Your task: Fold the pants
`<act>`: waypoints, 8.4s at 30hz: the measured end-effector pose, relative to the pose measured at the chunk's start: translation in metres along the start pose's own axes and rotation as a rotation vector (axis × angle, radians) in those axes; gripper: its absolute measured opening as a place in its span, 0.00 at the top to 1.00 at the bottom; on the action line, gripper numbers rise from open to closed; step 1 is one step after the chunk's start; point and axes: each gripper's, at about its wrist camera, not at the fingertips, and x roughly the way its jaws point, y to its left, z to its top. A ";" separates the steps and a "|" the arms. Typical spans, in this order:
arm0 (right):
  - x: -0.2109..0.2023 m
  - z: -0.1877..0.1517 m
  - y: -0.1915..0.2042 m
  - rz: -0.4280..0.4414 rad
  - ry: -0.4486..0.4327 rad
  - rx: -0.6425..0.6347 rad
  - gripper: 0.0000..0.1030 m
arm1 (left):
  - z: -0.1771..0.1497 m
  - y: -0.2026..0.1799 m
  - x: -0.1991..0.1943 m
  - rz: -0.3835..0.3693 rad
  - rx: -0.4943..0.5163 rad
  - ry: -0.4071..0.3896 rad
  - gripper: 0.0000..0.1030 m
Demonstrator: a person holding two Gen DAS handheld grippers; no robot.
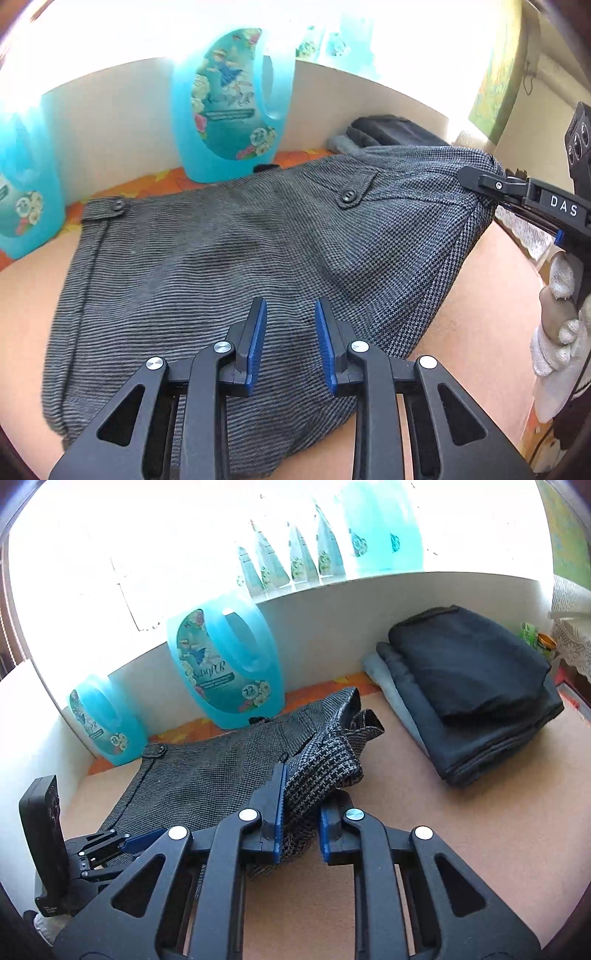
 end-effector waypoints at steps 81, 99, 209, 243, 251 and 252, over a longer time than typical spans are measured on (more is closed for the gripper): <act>0.221 0.015 0.064 0.462 0.456 0.143 0.31 | -0.064 0.106 -0.081 0.181 -0.277 0.011 0.29; 0.222 0.014 0.075 0.460 0.448 0.117 0.29 | -0.088 0.134 -0.045 0.089 -0.529 0.137 0.18; 0.030 0.144 -0.301 -0.197 0.041 -0.009 0.49 | 0.153 -0.238 0.196 -0.323 0.119 -0.059 0.62; -0.195 0.023 -0.200 -0.257 -0.088 -0.022 0.32 | 0.044 -0.235 -0.005 -0.171 0.129 -0.130 0.26; -0.232 -0.007 -0.159 -0.275 -0.124 -0.044 0.32 | 0.012 -0.235 -0.054 -0.165 0.152 -0.180 0.24; -0.237 -0.011 -0.155 -0.284 -0.134 -0.048 0.30 | 0.008 -0.234 -0.058 -0.162 0.147 -0.186 0.24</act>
